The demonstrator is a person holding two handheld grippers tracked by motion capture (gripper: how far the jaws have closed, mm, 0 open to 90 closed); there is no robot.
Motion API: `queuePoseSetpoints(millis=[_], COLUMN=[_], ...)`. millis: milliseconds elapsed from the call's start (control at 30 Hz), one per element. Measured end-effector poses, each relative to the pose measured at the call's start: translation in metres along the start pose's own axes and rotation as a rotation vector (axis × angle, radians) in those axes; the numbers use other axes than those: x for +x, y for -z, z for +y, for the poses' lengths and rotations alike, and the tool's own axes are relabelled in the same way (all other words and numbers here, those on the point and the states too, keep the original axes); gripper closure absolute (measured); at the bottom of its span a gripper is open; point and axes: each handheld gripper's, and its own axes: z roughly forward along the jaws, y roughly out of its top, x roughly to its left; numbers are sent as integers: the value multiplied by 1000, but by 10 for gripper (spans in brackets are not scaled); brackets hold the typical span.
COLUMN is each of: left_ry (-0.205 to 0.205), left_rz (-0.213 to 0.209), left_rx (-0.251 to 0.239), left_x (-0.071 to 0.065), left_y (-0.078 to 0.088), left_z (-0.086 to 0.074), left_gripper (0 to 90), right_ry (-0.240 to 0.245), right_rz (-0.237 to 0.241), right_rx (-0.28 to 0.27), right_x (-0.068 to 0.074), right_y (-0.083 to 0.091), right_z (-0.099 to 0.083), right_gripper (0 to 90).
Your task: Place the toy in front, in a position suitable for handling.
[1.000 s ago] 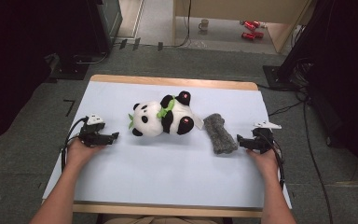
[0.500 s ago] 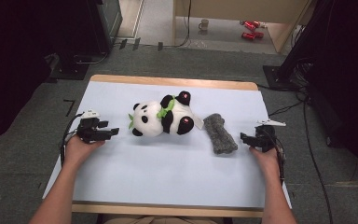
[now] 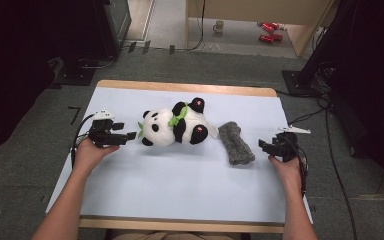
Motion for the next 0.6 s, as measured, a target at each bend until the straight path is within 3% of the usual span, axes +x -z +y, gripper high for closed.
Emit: queuePoseSetpoints(millis=[200, 300, 433, 533, 600], left_ry=[-23, -22, -41, -43, -50], left_rz=[-39, -59, -80, -93, -94], left_rx=[-16, -17, -41, -51, -50], left_x=[-11, -15, -21, -23, -24], left_y=[-3, -3, -3, -6, -7], left_z=[12, 20, 29, 35, 37], left_gripper=[275, 266, 261, 255, 254], right_ry=[5, -26, 2, -17, -4], right_rz=[13, 36, 37, 69, 86], right_rx=[-1, -15, -26, -39, -47], right_x=[17, 23, 34, 38, 42], right_y=[4, 6, 11, 14, 15], right_z=[4, 9, 18, 22, 24], right_gripper=[376, 372, 390, 399, 410])
